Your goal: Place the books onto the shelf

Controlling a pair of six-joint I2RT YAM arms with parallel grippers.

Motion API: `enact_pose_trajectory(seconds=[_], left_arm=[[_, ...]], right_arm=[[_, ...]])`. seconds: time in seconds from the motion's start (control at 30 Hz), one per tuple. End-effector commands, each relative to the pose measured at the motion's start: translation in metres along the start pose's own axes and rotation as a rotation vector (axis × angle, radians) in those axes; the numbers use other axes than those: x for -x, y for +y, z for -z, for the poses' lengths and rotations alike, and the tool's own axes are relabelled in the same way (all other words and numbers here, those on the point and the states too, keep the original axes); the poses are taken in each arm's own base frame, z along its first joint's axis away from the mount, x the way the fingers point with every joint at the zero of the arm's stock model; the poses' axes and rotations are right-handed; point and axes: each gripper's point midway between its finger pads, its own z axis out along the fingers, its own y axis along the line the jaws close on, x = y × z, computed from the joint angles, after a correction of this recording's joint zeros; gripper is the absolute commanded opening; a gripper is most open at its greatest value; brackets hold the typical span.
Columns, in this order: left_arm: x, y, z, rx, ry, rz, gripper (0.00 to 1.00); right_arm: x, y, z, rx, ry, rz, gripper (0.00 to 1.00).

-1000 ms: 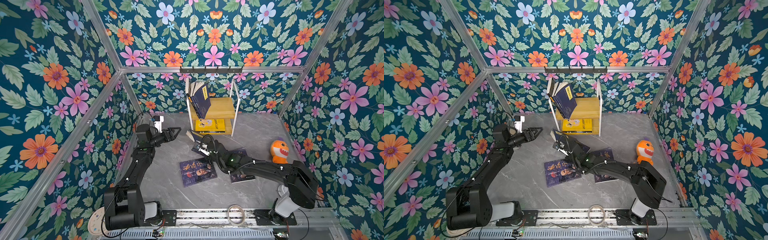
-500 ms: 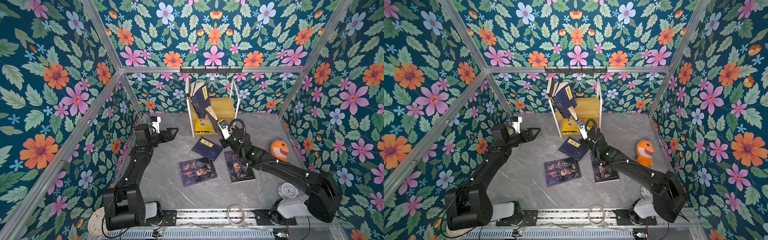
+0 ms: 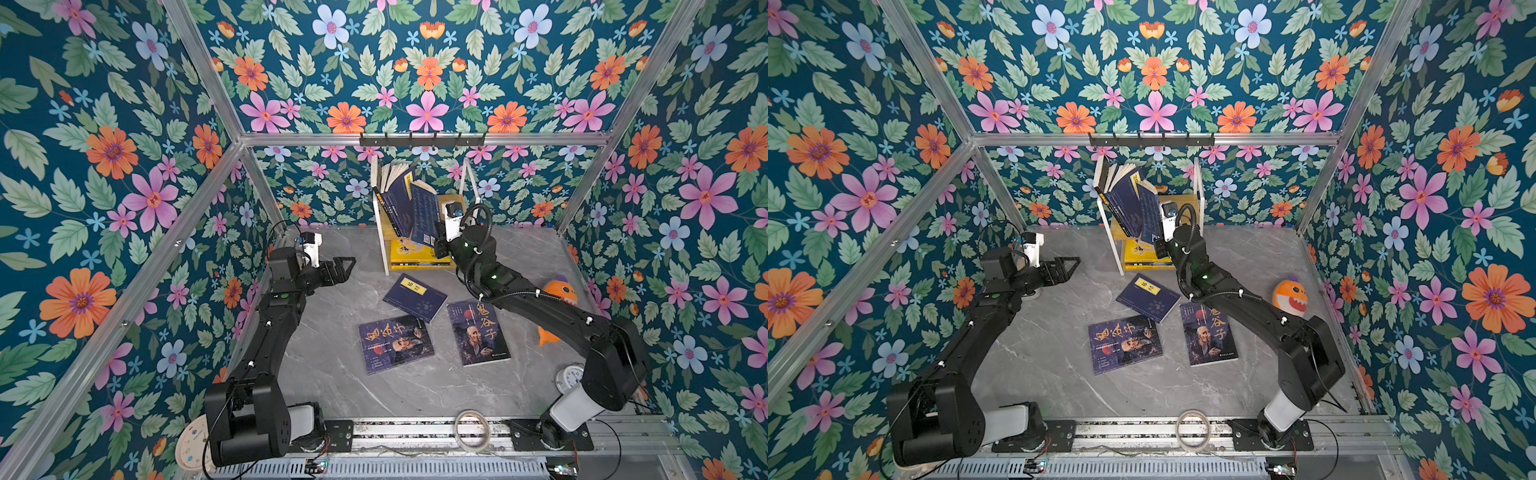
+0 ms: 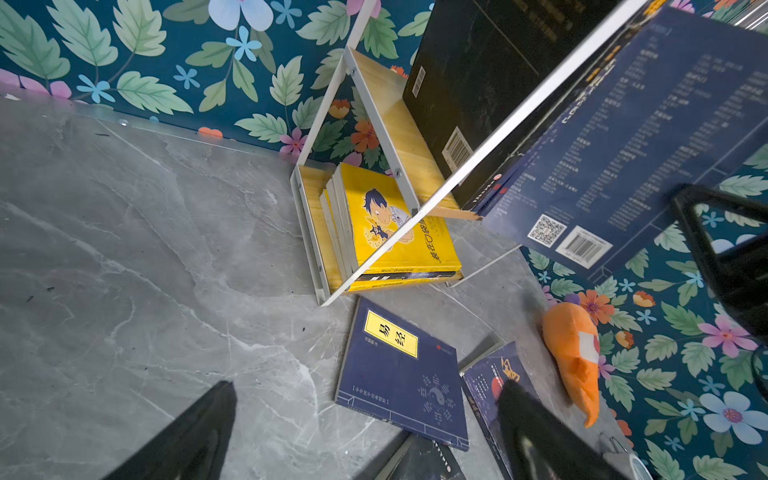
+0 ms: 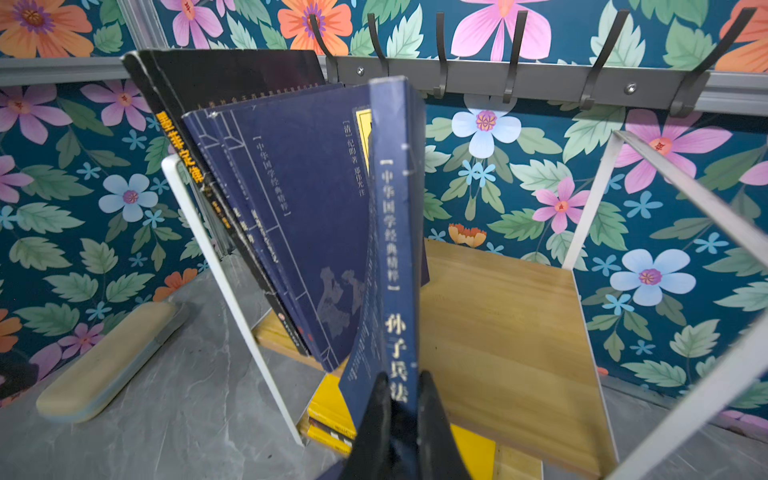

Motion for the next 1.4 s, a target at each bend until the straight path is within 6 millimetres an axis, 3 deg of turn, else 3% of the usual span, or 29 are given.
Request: enact_pose_trajectory(seconds=[0.0,0.43,0.8,1.2,1.37], left_arm=[[0.004,0.001,0.003,0.015,-0.016,-0.009,1.0],[0.003,0.002,0.003,0.015,-0.022,-0.001,1.0],[0.003,0.0,0.005,0.017,-0.026,-0.003,1.0],[0.001,0.006,0.005,0.018,-0.03,0.019,1.0],[0.001,0.006,0.005,0.013,-0.033,0.024,1.0]], right_arm=[[0.015,-0.004,-0.016,-0.044,-0.076,0.012,0.0],[0.042,-0.016,-0.031,-0.062,-0.15,0.011,0.0],[0.018,0.009,-0.063,0.038,-0.125,-0.047,0.0],[-0.017,0.032,-0.078,0.127,-0.108,-0.065,0.0],[-0.016,0.04,-0.083,0.167,-0.123,-0.078,0.0]])
